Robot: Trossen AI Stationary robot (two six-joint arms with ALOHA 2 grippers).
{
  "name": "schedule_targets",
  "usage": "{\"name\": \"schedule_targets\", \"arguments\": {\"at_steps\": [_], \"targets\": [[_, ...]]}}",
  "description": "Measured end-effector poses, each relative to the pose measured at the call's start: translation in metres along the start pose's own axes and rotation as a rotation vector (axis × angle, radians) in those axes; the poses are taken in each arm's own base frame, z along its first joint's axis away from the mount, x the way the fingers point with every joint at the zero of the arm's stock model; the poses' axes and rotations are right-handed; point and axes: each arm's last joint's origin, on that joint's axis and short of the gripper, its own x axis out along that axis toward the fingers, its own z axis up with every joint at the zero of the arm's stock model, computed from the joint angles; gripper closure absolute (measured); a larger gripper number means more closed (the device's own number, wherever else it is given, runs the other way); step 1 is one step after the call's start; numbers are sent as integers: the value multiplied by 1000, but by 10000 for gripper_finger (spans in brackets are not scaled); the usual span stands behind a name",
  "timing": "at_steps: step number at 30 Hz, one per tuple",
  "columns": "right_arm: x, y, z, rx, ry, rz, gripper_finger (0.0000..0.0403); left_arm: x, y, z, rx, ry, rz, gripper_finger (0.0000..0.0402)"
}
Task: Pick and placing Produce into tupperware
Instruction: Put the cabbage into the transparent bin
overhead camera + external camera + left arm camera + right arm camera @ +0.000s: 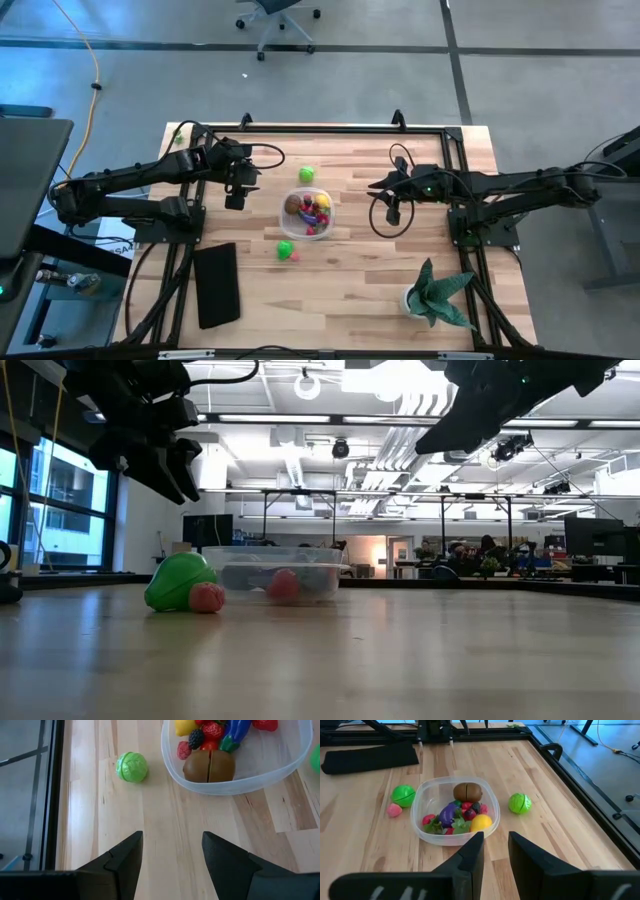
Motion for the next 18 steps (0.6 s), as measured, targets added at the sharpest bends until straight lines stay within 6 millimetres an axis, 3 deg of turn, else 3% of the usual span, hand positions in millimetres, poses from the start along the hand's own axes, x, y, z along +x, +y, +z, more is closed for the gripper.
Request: {"name": "schedule_targets", "arguments": {"at_steps": [18], "targets": [[0, 0, 0, 0, 1, 0, 324, 0, 1, 1, 2, -8, 14, 208]]}}
